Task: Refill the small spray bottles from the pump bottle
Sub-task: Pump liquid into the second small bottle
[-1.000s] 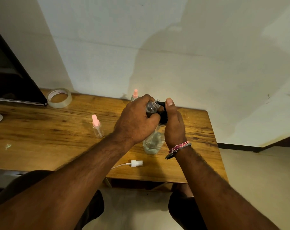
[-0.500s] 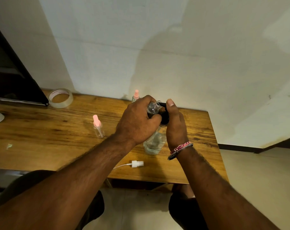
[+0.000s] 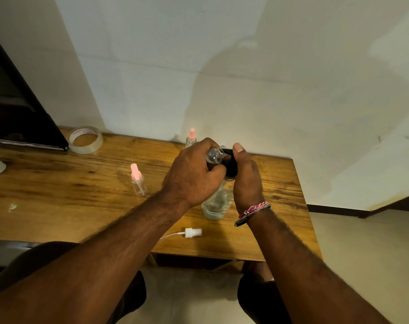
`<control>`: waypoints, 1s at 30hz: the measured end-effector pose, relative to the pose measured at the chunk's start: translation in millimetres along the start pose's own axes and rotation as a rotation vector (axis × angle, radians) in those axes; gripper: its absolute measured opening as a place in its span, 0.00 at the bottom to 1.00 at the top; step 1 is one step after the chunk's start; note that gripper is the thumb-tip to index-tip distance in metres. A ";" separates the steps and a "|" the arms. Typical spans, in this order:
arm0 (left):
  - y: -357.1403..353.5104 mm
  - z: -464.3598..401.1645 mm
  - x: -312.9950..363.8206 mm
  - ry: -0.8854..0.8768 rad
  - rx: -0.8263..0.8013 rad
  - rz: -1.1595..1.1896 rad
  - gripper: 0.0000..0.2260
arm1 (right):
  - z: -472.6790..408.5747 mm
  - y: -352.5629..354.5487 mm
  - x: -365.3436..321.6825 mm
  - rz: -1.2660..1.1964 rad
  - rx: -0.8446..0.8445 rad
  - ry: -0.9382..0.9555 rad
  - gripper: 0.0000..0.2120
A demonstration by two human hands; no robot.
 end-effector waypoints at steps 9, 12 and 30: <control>1.7 -1.9 1.5 0.001 0.008 0.004 0.08 | 5.6 -0.2 -6.9 0.007 -0.015 0.030 0.22; 1.6 -2.4 0.6 -0.017 0.014 0.002 0.08 | 5.5 0.5 -6.8 0.017 -0.020 0.035 0.21; 1.2 -1.6 -1.7 -0.023 0.003 -0.012 0.11 | -1.3 1.5 0.2 0.002 -0.039 -0.010 0.21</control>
Point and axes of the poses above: each hand's wrist, its own z-axis away from the middle knuckle, its own y-axis out of the back of the hand, x = y × z, the point moved 1 cm from there along -z, towards the middle knuckle, and after that the axes turned 11 degrees about x, right-handed, at the moved point
